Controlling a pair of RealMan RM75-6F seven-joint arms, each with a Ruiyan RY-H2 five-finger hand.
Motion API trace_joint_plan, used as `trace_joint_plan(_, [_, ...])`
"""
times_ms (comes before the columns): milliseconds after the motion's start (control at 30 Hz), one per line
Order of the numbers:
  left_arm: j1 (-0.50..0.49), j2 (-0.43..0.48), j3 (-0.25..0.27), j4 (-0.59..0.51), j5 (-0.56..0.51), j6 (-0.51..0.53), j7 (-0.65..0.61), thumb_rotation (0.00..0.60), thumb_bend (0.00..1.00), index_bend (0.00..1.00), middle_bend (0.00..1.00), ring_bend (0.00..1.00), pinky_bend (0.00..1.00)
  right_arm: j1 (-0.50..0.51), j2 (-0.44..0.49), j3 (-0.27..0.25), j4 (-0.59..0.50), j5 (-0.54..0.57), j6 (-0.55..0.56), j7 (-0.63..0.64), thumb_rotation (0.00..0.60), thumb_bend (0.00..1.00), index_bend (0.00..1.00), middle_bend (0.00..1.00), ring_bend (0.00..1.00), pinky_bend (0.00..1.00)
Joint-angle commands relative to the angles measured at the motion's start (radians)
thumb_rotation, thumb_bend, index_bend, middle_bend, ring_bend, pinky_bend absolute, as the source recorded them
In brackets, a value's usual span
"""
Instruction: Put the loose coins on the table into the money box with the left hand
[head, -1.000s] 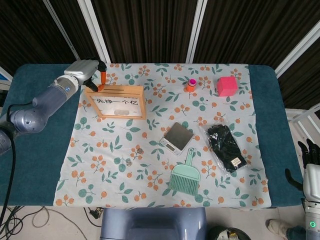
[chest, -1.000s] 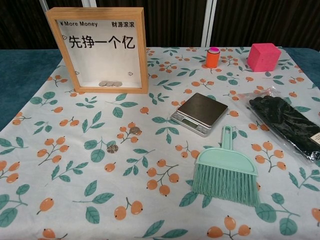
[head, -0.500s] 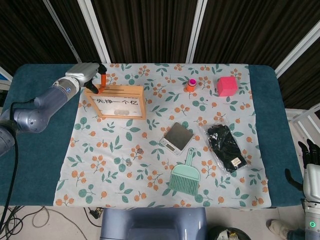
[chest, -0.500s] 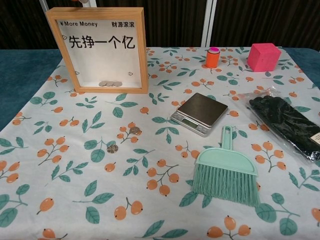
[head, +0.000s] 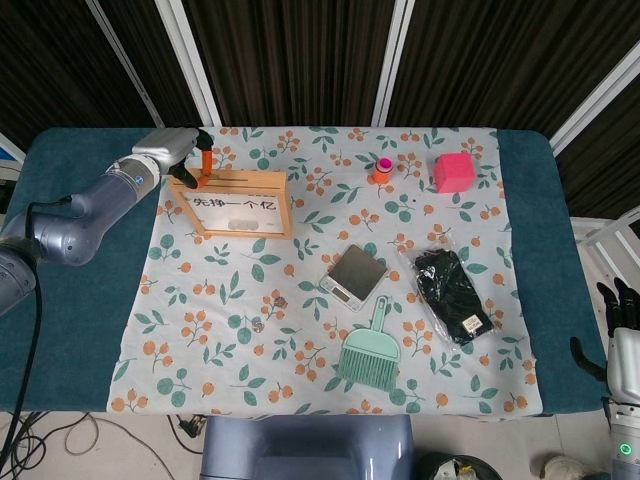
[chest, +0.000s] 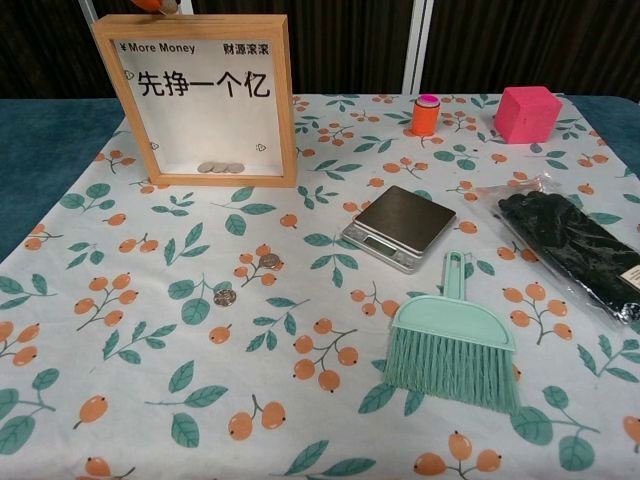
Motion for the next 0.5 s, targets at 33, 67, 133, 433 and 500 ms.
trace_joint_plan(33, [0.001,-0.005,-0.002,0.005,0.017,-0.003,-0.022,0.6,0.79,0.78,0.16,0.0,0.0,0.0,0.0,0.0,0.002,-0.001,0.0,0.0,0.6,0.39,0.12,0.03,0.05,0.0])
trace_joint_plan(67, [0.001,-0.006,-0.003,0.006,0.023,-0.004,-0.028,0.6,0.79,0.78,0.16,0.0,0.0,0.0,-0.001,0.0,0.002,-0.001,0.001,0.0,0.6,0.39,0.12,0.03,0.05,0.0])
trace_joint_plan(133, [0.001,-0.01,-0.004,0.008,0.039,-0.007,-0.04,0.6,0.79,0.78,0.16,0.0,0.0,0.0,-0.001,0.001,0.003,-0.001,0.003,-0.001,0.6,0.39,0.12,0.03,0.05,0.0])
trace_joint_plan(433, [0.0,-0.024,-0.006,0.026,0.08,-0.008,-0.081,0.6,0.79,0.78,0.16,0.0,0.0,-0.001,0.0,0.001,0.003,0.0,0.001,0.001,0.6,0.39,0.12,0.03,0.05,0.0])
trace_joint_plan(500, [-0.001,-0.026,-0.004,0.029,0.087,-0.007,-0.088,0.6,0.79,0.78,0.16,0.0,0.0,0.0,-0.001,0.001,0.002,0.002,-0.001,0.001,0.6,0.39,0.12,0.03,0.05,0.0])
